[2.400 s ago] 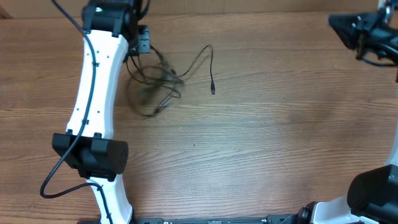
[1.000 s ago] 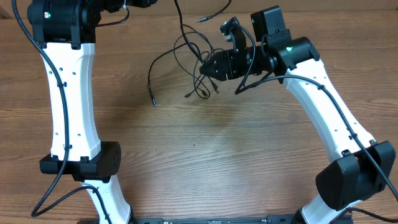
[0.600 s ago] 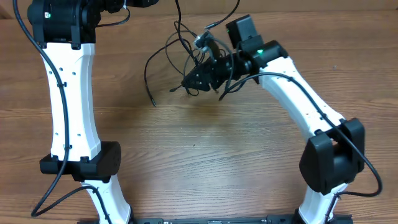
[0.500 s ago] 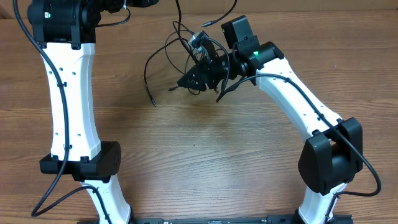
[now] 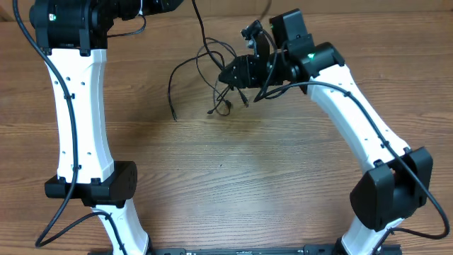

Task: Untangle cables

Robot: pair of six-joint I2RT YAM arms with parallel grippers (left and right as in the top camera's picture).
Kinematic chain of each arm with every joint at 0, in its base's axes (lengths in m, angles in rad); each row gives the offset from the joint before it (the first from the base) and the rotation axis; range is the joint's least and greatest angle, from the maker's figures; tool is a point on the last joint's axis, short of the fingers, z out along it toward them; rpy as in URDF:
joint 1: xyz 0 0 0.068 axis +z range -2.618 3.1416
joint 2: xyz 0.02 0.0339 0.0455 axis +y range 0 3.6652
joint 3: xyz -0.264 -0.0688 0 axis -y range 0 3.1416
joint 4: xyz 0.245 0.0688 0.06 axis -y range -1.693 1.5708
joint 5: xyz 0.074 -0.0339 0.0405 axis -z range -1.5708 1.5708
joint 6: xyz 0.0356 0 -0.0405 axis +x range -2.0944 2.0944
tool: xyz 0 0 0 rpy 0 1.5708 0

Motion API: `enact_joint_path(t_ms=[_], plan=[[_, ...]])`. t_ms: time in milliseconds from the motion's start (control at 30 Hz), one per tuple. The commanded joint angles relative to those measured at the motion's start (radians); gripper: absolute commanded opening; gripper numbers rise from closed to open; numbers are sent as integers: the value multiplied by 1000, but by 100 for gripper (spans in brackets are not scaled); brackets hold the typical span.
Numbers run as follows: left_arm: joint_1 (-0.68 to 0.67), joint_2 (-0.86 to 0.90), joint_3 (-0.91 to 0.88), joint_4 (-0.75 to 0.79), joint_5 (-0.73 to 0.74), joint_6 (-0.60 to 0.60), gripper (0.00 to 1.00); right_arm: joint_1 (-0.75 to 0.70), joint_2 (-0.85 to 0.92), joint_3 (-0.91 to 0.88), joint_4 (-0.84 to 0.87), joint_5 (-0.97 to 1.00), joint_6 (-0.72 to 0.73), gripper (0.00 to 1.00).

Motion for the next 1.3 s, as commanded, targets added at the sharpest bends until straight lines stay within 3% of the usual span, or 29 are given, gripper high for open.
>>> enact_joint_path(t_ms=[0,167,300,367,467,700,900,1000,1033,1100,1267], plan=[[11,-29,24,1,-18,-6,4,59,-20,-52,48,168,169,51],[11,-29,24,1,-18,-6,4,122,-16,-143,158,284,358,51],[11,-29,24,0,-17,-7,4,150,-6,-173,222,369,422,50],[11,-29,24,-4,-18,-7,4,158,2,-173,254,364,422,44],[11,-29,24,-18,-18,-6,4,167,2,-173,293,348,409,37],[11,-29,24,-25,-22,-6,4,167,5,-173,383,241,149,41],[11,-29,24,-23,-32,-6,4,167,85,-173,368,190,148,41],[11,-28,24,-24,-39,-6,4,167,116,-173,385,89,146,32],[11,-28,24,-26,-74,-6,4,167,118,-173,384,62,140,18],[15,-28,24,-43,-193,-2,4,166,106,-171,378,13,102,4],[67,-28,24,-108,-569,-39,4,117,-19,-167,255,17,41,4]])
